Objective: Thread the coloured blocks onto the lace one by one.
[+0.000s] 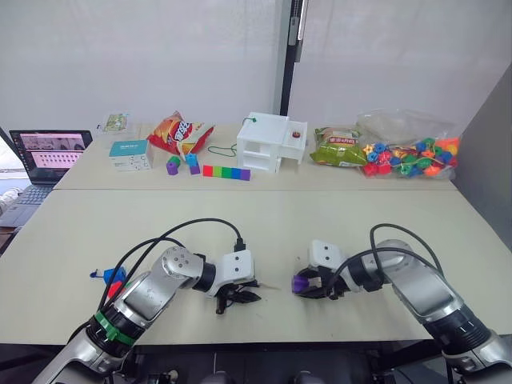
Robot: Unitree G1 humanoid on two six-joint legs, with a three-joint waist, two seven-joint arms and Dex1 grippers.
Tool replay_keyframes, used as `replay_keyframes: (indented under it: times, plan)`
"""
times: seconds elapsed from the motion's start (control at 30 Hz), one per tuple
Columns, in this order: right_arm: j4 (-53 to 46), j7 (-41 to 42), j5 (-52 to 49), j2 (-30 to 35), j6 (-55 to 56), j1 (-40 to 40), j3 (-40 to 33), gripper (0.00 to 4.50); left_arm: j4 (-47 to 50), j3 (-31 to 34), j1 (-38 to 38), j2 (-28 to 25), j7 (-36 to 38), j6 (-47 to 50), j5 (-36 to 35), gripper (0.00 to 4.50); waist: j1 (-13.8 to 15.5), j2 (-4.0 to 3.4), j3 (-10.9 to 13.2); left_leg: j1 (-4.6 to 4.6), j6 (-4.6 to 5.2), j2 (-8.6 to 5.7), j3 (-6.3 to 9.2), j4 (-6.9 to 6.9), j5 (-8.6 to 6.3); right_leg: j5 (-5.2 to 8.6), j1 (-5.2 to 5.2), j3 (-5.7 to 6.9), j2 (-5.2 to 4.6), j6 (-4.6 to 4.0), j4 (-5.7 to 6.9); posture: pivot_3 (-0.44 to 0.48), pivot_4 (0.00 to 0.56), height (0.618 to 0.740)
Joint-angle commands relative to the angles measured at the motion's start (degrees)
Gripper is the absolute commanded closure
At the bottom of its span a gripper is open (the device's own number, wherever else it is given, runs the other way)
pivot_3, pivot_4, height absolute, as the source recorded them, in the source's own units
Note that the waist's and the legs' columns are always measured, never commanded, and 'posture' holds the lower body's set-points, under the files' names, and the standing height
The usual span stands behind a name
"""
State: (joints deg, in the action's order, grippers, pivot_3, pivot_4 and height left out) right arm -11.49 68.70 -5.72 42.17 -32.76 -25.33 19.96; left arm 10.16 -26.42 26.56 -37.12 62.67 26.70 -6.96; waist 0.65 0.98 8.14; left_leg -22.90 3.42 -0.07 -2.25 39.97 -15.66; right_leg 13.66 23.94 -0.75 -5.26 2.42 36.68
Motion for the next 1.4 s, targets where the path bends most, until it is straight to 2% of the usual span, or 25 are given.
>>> replay_keyframes:
  times: [0.03, 0.17, 0.33, 0.63, 1.0, 1.23, 1.4]
  plan:
    - [-0.7, -0.4, 0.1, -0.3, -1.2, 1.7, 2.1, 3.14, -1.5, 1.4, 1.5, 0.4, 0.0, 0.5, 0.3, 3.03, 0.0, 0.00, 0.0, 0.00, 0.00, 0.00, 0.00, 0.00, 0.00, 0.00, 0.00, 0.00, 0.00, 0.00, 0.00, 0.000, 0.150, 0.740]
    - [-1.1, -0.8, 0.0, -0.3, -1.4, 2.0, 2.1, 3.14, -2.3, 2.1, 1.9, 0.9, -0.4, 0.4, 0.1, 3.03, 0.0, 0.01, 0.0, 0.00, 0.00, -0.01, 0.00, 0.00, 0.00, 0.00, 0.01, 0.00, 0.01, 0.00, 0.02, 0.000, 0.150, 0.740]
    - [-1.1, -1.3, -0.1, -0.6, -1.4, 1.9, 2.0, 3.14, -0.5, 4.4, 1.8, -1.6, 3.9, 1.4, -2.9, 3.03, -0.2, 0.01, 0.0, -0.04, 0.00, 0.01, 0.00, -0.01, 0.00, 0.00, 0.08, 0.00, 0.04, 0.00, 0.02, 0.000, 0.150, 0.740]
    - [-1.3, -1.8, -0.1, -1.2, -1.7, 2.0, 2.1, 3.14, 1.3, 7.4, 0.9, -1.7, 4.5, 1.7, -5.2, 3.03, -0.4, 0.02, 0.0, -0.04, 0.00, 0.03, -0.01, -0.06, 0.00, 0.01, 0.09, -0.01, 0.05, -0.02, 0.02, 0.000, 0.150, 0.740]
    - [-1.1, -2.2, -0.1, -1.4, -1.9, 2.0, 1.9, 3.14, -6.9, 3.0, 1.0, 3.2, 1.2, -7.0, 1.6, 3.03, -0.6, 0.05, 0.0, -0.02, 0.00, 0.02, -0.01, -0.08, 0.00, 0.01, 0.08, -0.01, 0.06, -0.02, 0.02, 0.000, 0.150, 0.740]
    - [-1.9, -2.2, -0.4, -0.9, -2.5, 2.2, 1.5, 3.14, -9.7, 2.4, -0.5, 2.6, 2.3, -9.9, 3.1, 3.03, -0.6, 0.10, -0.1, 0.04, 0.00, 0.03, -0.01, -0.08, 0.00, 0.01, 0.03, -0.01, 0.05, -0.02, 0.02, 0.000, 0.150, 0.740]
    - [-2.0, -2.2, -0.5, -0.9, -2.5, 2.2, 1.5, 3.14, -10.0, 3.0, -0.8, 2.9, 2.0, -10.1, 3.0, 4.48, -0.6, 0.13, -0.1, 0.04, 0.00, 0.03, -0.01, -0.08, 0.00, 0.01, 0.03, -0.01, 0.05, -0.02, 0.02, 0.000, 0.150, 0.740]
